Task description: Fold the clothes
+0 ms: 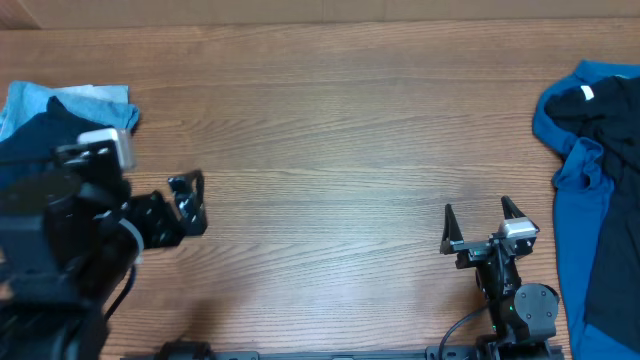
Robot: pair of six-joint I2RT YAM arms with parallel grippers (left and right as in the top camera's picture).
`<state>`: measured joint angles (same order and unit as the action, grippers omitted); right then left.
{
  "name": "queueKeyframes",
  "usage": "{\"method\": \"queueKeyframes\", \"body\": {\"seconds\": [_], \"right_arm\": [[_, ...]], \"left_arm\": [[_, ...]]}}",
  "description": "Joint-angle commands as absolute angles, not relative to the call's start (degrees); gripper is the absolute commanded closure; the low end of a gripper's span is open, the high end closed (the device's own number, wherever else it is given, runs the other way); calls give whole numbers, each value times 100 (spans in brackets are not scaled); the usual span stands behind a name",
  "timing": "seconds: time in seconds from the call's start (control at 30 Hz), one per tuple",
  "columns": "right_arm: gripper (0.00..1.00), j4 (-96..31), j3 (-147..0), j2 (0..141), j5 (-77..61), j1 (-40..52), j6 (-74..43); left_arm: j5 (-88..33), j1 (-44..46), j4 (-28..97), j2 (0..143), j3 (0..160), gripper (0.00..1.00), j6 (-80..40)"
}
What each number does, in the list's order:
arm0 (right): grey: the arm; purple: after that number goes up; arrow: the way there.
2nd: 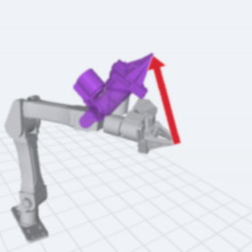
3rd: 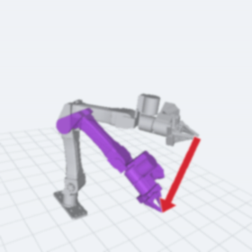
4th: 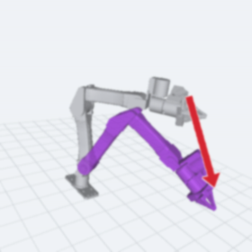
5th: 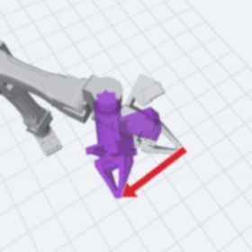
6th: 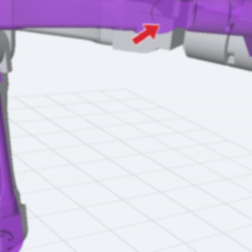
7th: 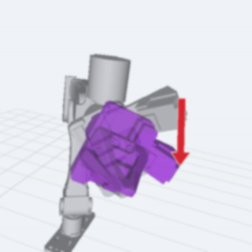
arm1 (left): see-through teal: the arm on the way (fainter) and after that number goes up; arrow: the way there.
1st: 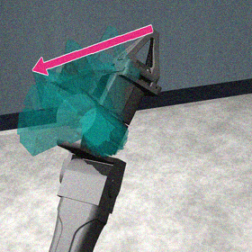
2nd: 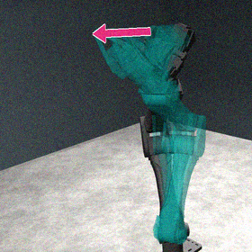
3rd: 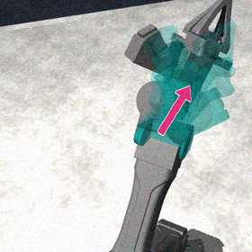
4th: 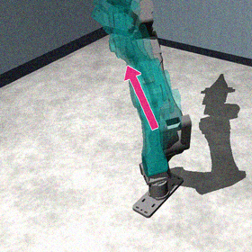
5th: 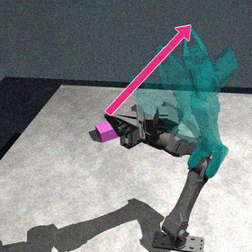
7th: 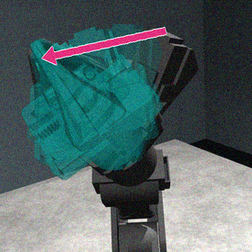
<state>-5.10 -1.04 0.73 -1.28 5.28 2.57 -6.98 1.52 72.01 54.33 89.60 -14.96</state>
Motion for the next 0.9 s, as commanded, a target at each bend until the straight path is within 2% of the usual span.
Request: {"method": "queueKeyframes", "body": {"seconds": [0.0, 0.23, 0.43, 0.57, 0.87], "right_arm": [[0, -482, -47, 19, -91, 513, 233], [0, -482, -47, 19, -91, 513, 231], [0, -482, -47, 19, -91, 513, 231], [0, -482, -47, 19, -91, 513, 233], [0, -482, -47, 19, -91, 510, 233]], "left_arm": [[-644, 152, 5874, 4882, 7323, 0, -1435], [-707, 152, 2248, 3754, 3651, 0, -1789], [-694, 152, -82, 3109, 1594, 0, -1844], [-303, 152, -609, 2783, 950, 0, -1844], [172, 152, -652, 2147, 252, 0, -1844]]}}
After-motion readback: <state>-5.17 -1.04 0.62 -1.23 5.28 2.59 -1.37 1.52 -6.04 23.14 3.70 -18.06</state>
